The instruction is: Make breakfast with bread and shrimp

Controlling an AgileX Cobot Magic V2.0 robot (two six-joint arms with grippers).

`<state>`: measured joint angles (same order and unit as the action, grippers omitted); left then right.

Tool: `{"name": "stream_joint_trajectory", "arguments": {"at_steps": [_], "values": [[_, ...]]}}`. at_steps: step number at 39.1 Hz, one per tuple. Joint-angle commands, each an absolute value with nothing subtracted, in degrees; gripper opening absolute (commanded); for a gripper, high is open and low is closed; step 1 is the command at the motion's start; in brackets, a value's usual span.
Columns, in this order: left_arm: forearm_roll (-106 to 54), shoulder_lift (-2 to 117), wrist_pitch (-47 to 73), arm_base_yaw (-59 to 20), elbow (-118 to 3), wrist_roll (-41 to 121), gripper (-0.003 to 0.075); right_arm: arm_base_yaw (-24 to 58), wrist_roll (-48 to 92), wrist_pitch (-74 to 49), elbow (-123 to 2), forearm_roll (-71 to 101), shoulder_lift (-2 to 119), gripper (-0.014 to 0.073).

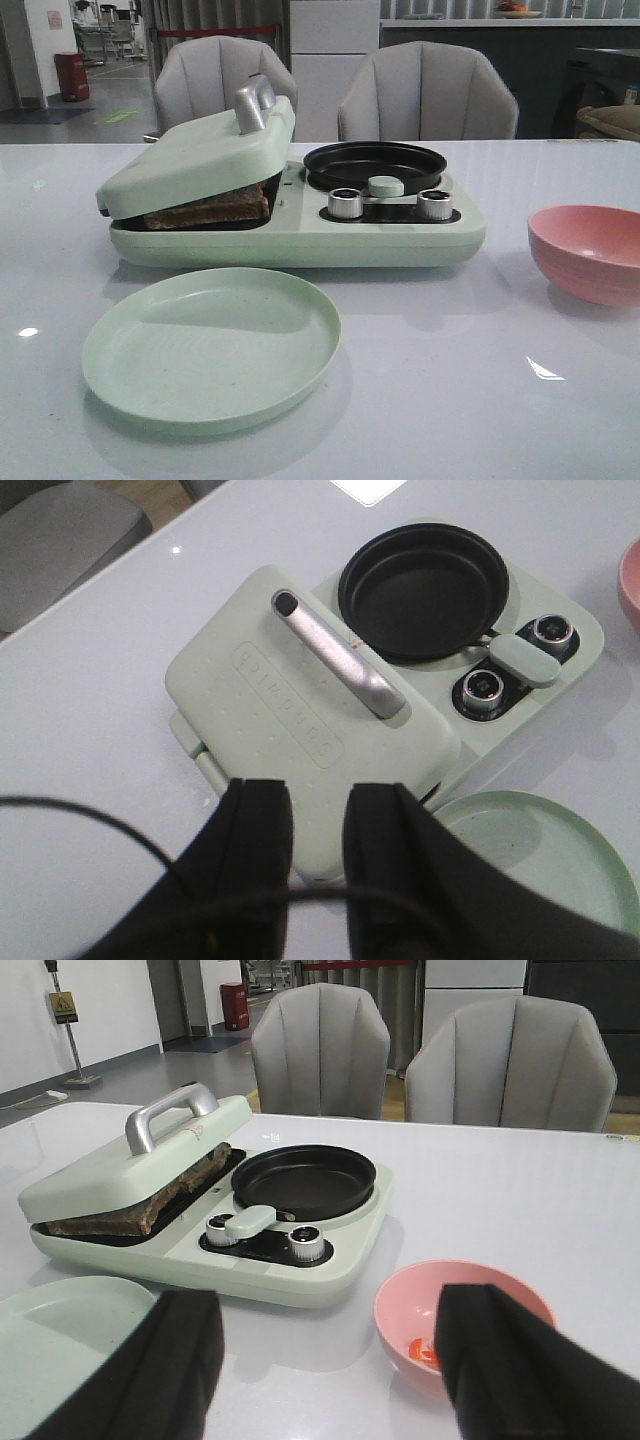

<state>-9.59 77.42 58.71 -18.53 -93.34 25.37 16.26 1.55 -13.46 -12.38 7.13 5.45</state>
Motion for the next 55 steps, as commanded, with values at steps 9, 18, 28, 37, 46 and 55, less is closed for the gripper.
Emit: {"name": "stream_joint_trajectory", "arguments": {"at_steps": [9,18,28,37,46,55], "values": [[-4.97,63.45,52.31,-18.84,-83.32,20.69,0.0239,16.05,1.75,-8.62,-13.97,7.38,6.1,0.0547],[0.3,50.75,41.77,-18.84,-67.58,13.95,0.0239,16.05,1.75,-8.62,-13.97,7.38,6.1,0.0547],[0.0,35.95,32.91,-18.84,-51.04,10.94,0.0239,16.05,1.75,-8.62,-13.97,7.38,6.1,0.0547],[-0.6,24.25,31.38,-18.84,-39.82,10.8,0.0239,16.05,1.75,-8.62,-13.97,7.38,6.1,0.0547],[-2.93,11.88,30.45,-18.84,-31.65,10.67,0.0239,16.05,1.75,-8.62,-13.97,7.38,6.1,0.0547],[-5.63,0.79,28.56,-18.84,-25.11,10.57,0.0239,16.05,1.75,-8.62,-13.97,7.38,6.1,0.0547]]}}
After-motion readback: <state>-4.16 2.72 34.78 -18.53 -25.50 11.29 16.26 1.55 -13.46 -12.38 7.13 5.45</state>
